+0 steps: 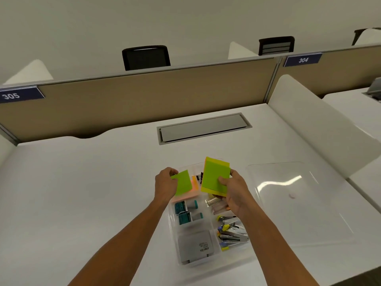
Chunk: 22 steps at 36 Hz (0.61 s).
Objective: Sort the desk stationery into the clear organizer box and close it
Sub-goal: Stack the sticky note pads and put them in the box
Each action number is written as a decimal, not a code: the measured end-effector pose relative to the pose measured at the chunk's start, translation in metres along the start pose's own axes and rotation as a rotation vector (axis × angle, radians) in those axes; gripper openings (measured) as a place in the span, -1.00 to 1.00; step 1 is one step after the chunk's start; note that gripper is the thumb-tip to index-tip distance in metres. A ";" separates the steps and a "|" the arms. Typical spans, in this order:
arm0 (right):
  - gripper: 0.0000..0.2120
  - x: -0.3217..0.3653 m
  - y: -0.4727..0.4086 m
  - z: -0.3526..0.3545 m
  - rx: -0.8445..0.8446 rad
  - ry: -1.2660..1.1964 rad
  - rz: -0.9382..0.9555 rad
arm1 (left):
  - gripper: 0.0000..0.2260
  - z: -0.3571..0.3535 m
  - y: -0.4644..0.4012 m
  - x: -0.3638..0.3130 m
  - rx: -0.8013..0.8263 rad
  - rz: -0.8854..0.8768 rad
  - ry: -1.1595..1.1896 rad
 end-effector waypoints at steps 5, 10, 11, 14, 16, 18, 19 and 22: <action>-0.64 -0.004 0.000 -0.001 0.004 0.025 0.010 | -0.72 -0.006 -0.002 0.003 0.034 0.004 -0.052; -0.66 -0.005 -0.001 -0.003 -0.005 0.086 0.035 | -0.66 -0.011 0.004 0.003 0.023 0.003 -0.003; -0.68 -0.005 -0.001 -0.004 -0.009 0.104 0.044 | -0.66 -0.011 0.007 0.003 0.010 -0.008 0.011; -0.70 -0.007 -0.002 -0.005 -0.018 0.180 0.081 | -0.66 -0.007 0.014 0.002 -0.043 -0.061 0.043; -0.70 -0.008 -0.003 -0.005 -0.020 0.224 0.110 | -0.69 -0.004 0.018 0.004 -0.067 -0.083 0.064; -0.68 -0.008 -0.004 -0.007 -0.013 0.253 0.136 | -0.74 0.000 0.021 0.004 -0.089 -0.099 0.107; -0.67 -0.009 -0.004 -0.008 -0.007 0.267 0.149 | -0.78 0.002 0.022 0.003 -0.094 -0.104 0.142; -0.66 -0.010 -0.006 -0.012 0.004 0.315 0.176 | -0.88 0.005 0.026 -0.001 -0.032 -0.064 0.280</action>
Point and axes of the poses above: each hand's wrist, its own y-axis away from the middle knuckle, its own z-axis out of the back of the hand, x = y × z, the point moved 2 cm from there along -y, towards the middle knuckle, and after that the axes turned 14 degrees about y, right-handed, at the moved point
